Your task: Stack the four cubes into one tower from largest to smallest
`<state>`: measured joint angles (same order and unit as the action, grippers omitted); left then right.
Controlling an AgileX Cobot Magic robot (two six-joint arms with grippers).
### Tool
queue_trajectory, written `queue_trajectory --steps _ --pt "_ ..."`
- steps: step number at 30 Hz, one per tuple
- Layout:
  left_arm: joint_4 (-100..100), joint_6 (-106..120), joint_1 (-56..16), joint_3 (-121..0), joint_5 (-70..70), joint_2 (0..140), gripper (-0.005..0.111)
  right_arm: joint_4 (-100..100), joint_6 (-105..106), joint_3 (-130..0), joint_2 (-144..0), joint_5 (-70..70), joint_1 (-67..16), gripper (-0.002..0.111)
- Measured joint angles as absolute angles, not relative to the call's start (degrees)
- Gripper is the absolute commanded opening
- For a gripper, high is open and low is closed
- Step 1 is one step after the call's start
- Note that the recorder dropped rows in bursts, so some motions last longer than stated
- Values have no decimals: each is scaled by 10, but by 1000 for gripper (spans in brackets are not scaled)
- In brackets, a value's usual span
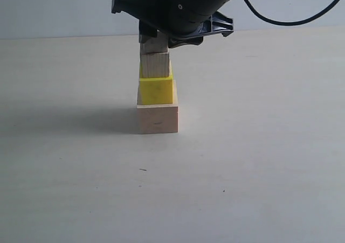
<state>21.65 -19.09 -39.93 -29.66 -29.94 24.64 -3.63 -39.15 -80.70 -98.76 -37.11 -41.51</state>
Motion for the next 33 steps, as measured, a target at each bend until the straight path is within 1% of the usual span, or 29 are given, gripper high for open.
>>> queue_trajectory --steps 14,16,19,24,26,28,33 --pt "216 -191 -399 -297 -299 246 0 -36 -392 -807 -988 -371 -415 0" --pt "216 -191 -399 -297 -299 245 0 -36 -392 -807 -988 -371 -415 3" --pt "216 -191 -399 -297 -299 239 0 -36 -392 -807 -988 -371 -415 13" --pt "216 -191 -399 -297 -299 235 0 -36 -392 -807 -988 -371 -415 38" --pt "216 -191 -399 -297 -299 235 0 -36 -392 -807 -988 -371 -415 45" --pt "216 -191 -399 -297 -298 235 0 -35 -392 -807 -988 -371 -415 51" --pt "216 -191 -399 -297 -299 235 0 -33 -392 -807 -988 -371 -415 59"
